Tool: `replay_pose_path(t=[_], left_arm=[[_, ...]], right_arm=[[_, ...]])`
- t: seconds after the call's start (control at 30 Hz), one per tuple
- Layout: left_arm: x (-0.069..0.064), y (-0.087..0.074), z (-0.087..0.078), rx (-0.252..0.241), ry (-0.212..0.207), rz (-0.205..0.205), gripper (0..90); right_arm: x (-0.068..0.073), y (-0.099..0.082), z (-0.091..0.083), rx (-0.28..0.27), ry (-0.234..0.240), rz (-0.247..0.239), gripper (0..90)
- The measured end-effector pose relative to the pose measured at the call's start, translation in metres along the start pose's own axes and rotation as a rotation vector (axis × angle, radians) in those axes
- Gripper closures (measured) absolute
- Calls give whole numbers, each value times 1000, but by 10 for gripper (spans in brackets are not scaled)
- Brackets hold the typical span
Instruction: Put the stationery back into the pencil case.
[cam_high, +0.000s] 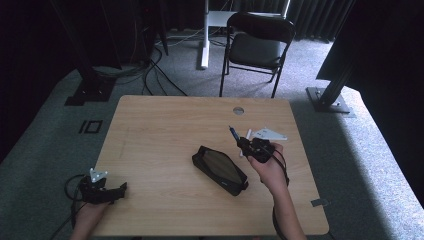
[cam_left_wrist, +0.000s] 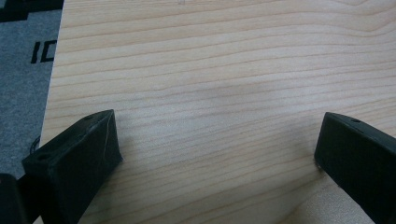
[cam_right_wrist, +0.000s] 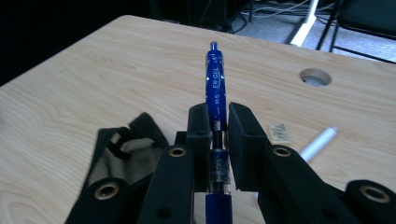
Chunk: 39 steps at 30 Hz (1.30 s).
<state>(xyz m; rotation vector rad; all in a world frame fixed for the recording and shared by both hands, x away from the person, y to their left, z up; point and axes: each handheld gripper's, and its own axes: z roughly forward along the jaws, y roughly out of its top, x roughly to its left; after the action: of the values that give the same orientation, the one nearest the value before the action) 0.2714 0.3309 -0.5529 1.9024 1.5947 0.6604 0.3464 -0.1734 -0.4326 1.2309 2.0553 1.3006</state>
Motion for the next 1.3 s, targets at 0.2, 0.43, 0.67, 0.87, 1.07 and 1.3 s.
replay_pose_path(t=[0.2, 0.43, 0.67, 0.87, 1.07, 1.3], left_arm=[[0, 0, 0, 0, 0, 0, 3], [0, 0, 0, 0, 0, 0, 3], [0, 0, 0, 0, 0, -1, 4], [0, 0, 0, 0, 0, 0, 3], [0, 0, 0, 0, 0, 0, 4], [0, 0, 0, 0, 0, 0, 3]], right_arm=[[14, 0, 6, 14, 44, -26, 796], [30, -4, 15, 52, 95, -80, 796], [37, -7, 22, 113, 156, -112, 796], [39, -10, 28, 142, 186, -141, 796], [41, -13, 37, 192, 193, -177, 797], [41, -17, 45, 242, 207, -198, 796]])
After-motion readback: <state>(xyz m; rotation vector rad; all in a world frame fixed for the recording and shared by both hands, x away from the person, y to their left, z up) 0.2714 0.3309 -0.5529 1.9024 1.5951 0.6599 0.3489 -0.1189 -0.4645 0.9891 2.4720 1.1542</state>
